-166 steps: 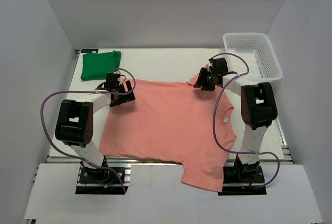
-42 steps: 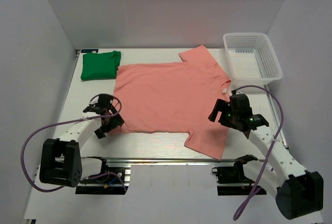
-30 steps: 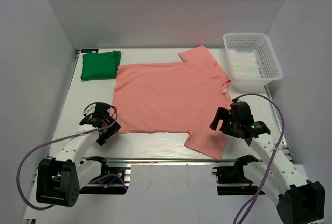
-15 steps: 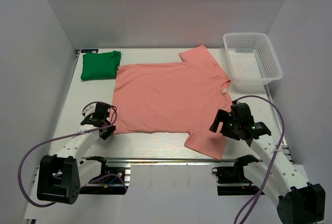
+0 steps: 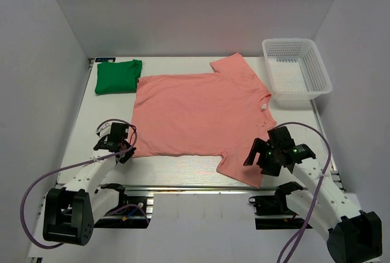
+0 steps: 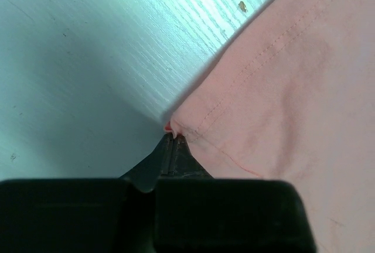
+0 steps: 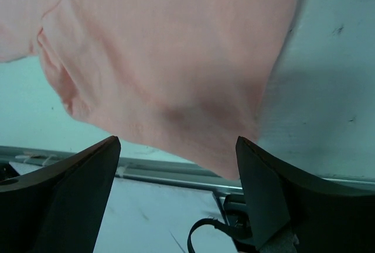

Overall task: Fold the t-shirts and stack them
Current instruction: Grap the side of the flattened tshirt closest away from the robot with both arms, then fold the flattened tshirt in 1/3 of the way

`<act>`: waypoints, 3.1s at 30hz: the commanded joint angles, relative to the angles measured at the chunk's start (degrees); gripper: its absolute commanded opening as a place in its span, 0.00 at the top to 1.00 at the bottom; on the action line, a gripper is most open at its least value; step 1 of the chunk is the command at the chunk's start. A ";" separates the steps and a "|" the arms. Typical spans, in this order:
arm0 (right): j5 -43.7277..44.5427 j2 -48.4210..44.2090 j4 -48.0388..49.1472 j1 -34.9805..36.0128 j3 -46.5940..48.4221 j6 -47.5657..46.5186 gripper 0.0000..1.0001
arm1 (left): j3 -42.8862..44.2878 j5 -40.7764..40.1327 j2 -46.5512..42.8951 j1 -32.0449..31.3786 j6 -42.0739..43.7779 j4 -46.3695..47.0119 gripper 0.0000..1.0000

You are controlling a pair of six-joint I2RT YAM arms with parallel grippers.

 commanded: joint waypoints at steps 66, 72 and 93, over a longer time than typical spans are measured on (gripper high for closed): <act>14.36 11.01 -3.04 16.07 15.41 16.02 1.00 | 10.06 13.27 -5.75 -0.40 5.70 -3.56 1.00; 25.94 14.45 2.57 13.26 22.10 14.17 1.00 | 15.25 14.41 5.39 0.13 6.23 3.38 1.00; 27.56 35.26 25.17 -3.88 37.92 -2.70 1.00 | 37.50 3.43 27.04 1.97 4.03 3.84 1.00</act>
